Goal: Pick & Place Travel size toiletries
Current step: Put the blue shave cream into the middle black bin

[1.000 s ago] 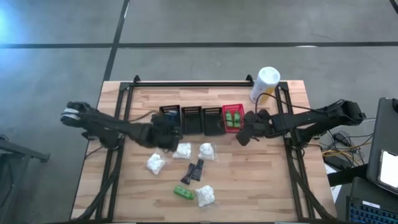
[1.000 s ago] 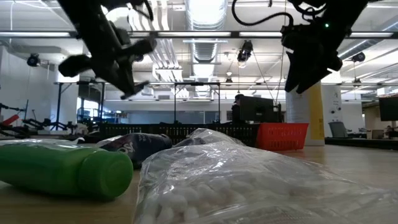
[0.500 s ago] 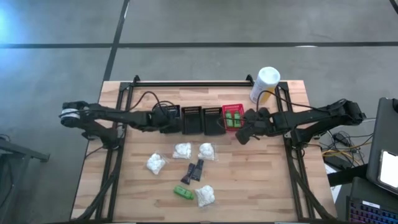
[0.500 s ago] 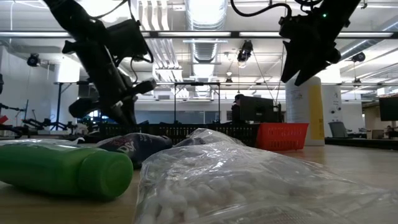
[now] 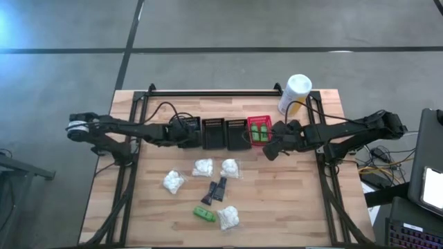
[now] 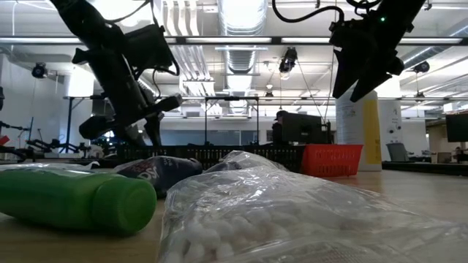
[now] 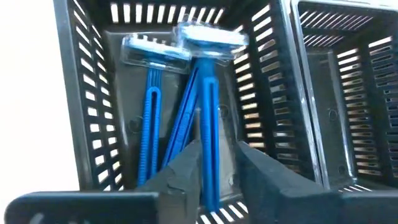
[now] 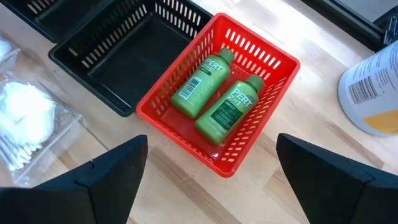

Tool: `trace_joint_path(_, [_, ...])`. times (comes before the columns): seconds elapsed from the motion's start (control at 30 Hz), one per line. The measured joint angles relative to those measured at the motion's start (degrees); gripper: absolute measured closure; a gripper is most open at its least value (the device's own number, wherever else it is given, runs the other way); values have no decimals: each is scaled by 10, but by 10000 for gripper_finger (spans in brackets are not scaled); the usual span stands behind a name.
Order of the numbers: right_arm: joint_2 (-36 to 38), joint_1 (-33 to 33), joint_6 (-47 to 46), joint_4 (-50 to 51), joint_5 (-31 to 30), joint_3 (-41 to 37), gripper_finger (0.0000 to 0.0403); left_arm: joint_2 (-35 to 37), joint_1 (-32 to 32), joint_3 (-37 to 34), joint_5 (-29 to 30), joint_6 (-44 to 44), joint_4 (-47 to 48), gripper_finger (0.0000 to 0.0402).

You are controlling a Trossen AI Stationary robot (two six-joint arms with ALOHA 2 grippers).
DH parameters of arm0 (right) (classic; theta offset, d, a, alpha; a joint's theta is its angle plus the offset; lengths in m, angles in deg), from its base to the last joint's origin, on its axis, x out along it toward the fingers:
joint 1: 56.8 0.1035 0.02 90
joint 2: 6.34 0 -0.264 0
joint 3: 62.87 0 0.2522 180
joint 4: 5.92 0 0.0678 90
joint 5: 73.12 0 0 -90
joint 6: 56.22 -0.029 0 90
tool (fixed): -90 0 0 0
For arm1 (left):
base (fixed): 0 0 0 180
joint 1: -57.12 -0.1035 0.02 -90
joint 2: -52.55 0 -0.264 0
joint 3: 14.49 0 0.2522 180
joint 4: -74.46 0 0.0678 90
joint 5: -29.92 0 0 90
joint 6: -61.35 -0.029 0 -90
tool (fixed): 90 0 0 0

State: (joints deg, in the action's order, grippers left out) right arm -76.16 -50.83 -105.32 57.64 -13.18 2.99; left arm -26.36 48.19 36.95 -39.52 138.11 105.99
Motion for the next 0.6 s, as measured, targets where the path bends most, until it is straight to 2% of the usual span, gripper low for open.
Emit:
trace_joint_path(0.17, [0, 0, -3, 0, 2, 0, 60, 5, 4, 27, -1, -26, 2, 269])
trace_joint_path(0.43, [0, 0, -4, 1, 4, 0, 75, 40, 37, 107, -4, -174, 3, 264])
trace_joint_path(0.6, [0, 0, -2, 1, 5, 0, 72, 60, 71, 143, -54, -246, 15, 264])
